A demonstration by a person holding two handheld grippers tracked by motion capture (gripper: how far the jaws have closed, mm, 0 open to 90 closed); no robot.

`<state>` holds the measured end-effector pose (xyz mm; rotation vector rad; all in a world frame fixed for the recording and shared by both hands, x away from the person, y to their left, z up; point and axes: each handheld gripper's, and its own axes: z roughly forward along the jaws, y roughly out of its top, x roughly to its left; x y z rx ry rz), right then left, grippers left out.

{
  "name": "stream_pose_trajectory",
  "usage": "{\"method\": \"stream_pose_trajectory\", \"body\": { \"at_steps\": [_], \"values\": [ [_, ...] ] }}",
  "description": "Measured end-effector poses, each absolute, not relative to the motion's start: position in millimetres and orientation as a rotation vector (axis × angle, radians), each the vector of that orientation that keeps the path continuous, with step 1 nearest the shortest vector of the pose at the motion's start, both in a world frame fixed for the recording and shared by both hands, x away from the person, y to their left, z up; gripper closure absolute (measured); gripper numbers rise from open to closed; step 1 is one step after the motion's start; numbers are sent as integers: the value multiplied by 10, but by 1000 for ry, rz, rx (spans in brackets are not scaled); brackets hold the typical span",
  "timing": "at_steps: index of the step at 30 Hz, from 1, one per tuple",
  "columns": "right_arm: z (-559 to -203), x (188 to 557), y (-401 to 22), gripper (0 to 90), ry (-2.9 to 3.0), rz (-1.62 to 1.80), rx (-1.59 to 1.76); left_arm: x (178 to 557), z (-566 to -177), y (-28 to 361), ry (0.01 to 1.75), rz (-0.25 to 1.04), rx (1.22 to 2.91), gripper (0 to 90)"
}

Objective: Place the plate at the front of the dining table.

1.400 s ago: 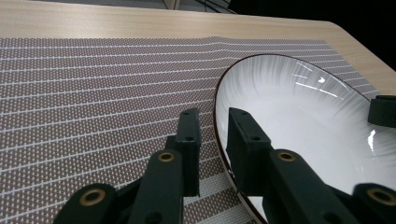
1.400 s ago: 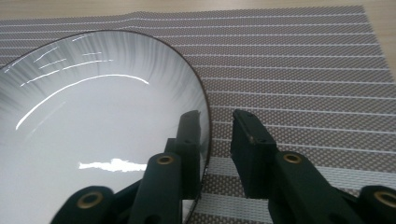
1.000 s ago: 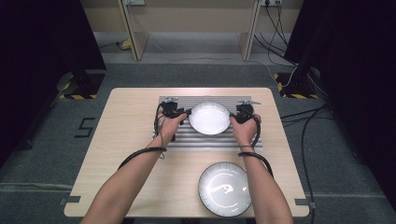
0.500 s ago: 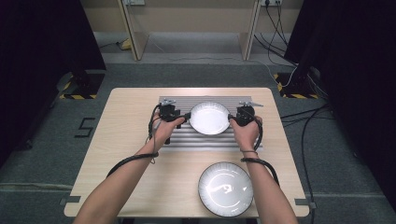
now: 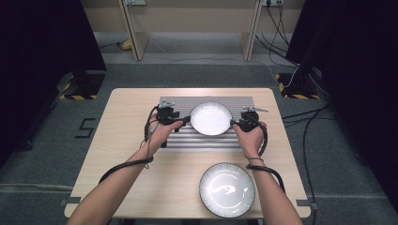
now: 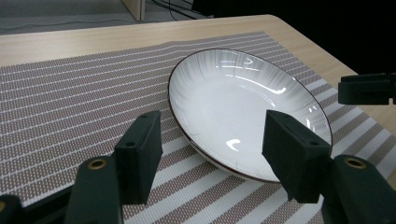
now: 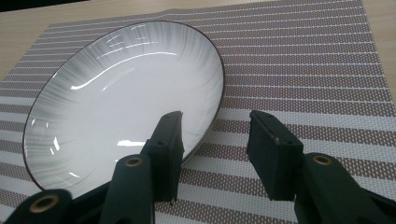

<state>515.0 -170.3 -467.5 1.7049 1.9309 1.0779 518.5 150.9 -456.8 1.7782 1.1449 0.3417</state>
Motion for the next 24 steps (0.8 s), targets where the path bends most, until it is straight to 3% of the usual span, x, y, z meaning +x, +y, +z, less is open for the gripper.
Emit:
{"method": "stream_pose_trajectory", "body": {
  "at_steps": [24],
  "values": [
    [-4657,4908,-1890,541,1926,1076,1701,4838,-4644,1788,1113,328,1809,363]
  ]
}}
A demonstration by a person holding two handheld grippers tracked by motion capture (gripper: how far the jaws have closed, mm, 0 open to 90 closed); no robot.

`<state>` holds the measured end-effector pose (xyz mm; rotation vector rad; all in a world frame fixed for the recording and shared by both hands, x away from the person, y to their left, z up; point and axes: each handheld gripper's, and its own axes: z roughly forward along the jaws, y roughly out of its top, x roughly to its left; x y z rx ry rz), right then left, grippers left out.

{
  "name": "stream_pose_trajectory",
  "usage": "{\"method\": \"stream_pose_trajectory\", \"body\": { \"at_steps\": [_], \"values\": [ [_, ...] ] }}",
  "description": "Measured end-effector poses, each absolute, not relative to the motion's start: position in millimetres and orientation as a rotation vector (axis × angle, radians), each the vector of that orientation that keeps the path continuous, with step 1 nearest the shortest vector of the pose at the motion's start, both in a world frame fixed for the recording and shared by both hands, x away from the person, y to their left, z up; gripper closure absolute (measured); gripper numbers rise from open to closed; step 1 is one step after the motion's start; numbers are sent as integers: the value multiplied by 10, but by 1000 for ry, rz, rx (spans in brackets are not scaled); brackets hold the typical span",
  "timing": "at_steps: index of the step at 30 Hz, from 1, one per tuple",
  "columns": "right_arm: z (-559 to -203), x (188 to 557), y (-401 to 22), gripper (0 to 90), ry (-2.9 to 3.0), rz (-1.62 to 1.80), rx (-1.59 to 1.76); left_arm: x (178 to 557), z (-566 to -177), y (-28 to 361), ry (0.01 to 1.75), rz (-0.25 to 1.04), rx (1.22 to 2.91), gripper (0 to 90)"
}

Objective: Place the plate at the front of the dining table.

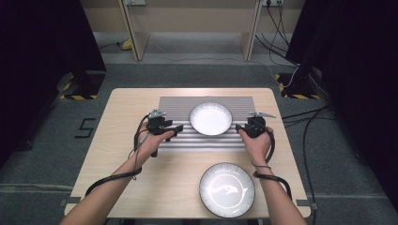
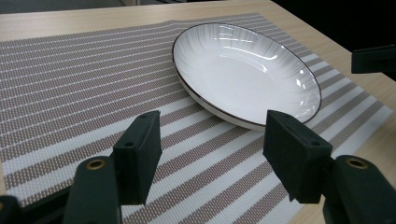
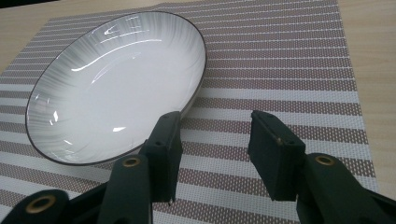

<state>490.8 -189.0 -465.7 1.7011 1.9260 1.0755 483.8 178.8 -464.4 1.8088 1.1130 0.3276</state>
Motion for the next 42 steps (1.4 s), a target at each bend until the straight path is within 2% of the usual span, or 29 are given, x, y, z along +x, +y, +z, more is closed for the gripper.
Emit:
{"method": "stream_pose_trajectory", "body": {
  "at_steps": [42],
  "values": [
    [-4708,4440,-2308,518,1874,1081,1741,4426,-4763,2147,1118,316,1785,359]
  ]
}}
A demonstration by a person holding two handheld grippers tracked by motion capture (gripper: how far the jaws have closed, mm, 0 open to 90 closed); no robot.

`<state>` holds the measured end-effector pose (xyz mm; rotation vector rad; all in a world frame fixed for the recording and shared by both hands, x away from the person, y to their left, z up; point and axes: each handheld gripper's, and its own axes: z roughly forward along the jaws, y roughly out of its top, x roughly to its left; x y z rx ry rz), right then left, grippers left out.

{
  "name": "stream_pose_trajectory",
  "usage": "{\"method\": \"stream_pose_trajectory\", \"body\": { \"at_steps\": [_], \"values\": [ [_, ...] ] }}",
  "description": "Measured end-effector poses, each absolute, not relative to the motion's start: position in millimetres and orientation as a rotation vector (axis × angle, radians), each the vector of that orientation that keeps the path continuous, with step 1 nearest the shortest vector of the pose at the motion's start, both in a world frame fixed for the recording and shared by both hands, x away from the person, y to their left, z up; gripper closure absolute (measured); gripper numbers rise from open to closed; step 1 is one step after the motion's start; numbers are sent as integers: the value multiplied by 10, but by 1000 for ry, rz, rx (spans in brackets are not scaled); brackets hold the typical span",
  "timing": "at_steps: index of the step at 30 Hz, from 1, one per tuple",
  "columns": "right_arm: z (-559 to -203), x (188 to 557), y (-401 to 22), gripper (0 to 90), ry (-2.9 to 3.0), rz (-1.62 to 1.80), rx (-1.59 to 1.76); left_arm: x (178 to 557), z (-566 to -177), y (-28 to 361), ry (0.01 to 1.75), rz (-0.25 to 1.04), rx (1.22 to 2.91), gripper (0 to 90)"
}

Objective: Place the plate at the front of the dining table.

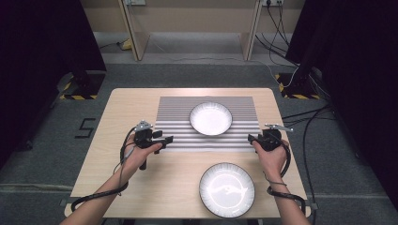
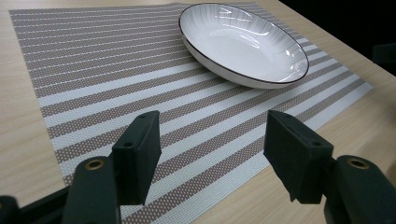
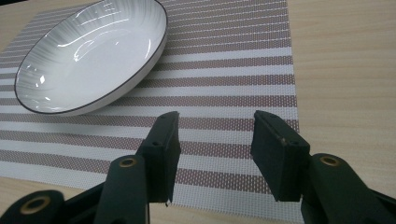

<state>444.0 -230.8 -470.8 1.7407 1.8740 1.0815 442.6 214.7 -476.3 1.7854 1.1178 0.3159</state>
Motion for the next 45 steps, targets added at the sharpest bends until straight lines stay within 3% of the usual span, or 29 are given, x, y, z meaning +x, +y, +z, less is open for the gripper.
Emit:
{"method": "stream_pose_trajectory", "body": {
  "at_steps": [45],
  "values": [
    [-4872,3853,-2563,510,1846,1090,1780,3791,-4956,2654,1171,316,1736,358]
  ]
}}
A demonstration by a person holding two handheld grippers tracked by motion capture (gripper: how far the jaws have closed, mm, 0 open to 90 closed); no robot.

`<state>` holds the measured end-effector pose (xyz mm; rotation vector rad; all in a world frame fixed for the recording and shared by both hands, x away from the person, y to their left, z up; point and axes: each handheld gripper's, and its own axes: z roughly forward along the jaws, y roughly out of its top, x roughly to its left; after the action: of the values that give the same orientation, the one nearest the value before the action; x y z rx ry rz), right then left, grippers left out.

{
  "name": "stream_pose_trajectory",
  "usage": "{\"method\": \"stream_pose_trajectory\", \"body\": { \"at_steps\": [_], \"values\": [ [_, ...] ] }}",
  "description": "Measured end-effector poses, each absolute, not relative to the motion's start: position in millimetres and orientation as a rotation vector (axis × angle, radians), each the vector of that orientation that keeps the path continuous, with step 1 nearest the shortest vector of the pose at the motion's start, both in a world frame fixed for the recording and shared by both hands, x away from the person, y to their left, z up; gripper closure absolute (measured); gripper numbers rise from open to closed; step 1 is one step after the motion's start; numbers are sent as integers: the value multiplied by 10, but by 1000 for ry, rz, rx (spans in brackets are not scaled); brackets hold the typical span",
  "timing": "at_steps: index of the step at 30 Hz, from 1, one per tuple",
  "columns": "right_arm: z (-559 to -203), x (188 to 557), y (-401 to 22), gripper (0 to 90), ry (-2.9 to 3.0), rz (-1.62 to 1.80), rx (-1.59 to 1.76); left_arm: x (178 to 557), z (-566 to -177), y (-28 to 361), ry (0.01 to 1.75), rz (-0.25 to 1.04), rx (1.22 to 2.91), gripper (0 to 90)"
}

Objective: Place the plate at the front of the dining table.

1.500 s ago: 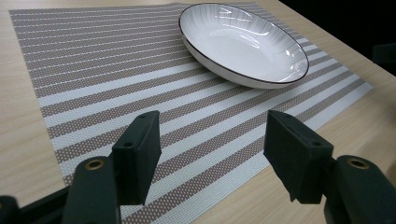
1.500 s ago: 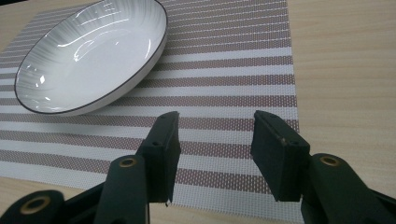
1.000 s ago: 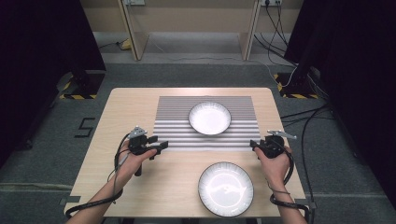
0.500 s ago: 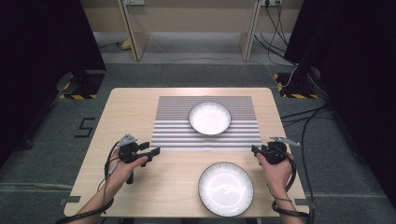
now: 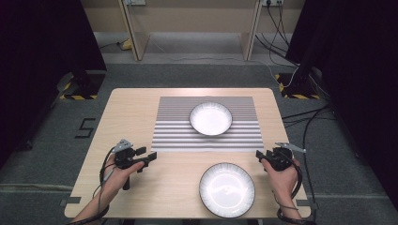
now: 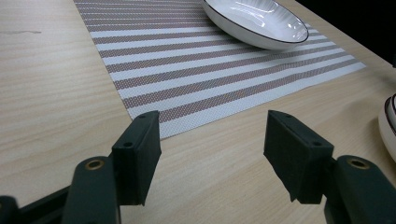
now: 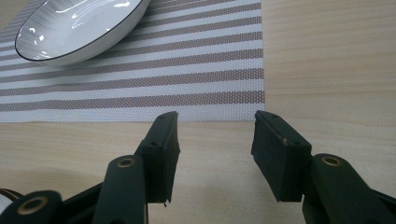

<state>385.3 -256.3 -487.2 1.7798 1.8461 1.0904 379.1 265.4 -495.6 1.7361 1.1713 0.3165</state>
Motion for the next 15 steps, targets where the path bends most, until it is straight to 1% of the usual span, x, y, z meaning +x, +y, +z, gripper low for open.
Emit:
{"method": "stream_pose_trajectory", "body": {
  "at_steps": [15],
  "values": [
    [-4853,3676,-2720,509,1809,1083,1798,3700,-4949,2826,1196,343,1710,357]
  ]
}}
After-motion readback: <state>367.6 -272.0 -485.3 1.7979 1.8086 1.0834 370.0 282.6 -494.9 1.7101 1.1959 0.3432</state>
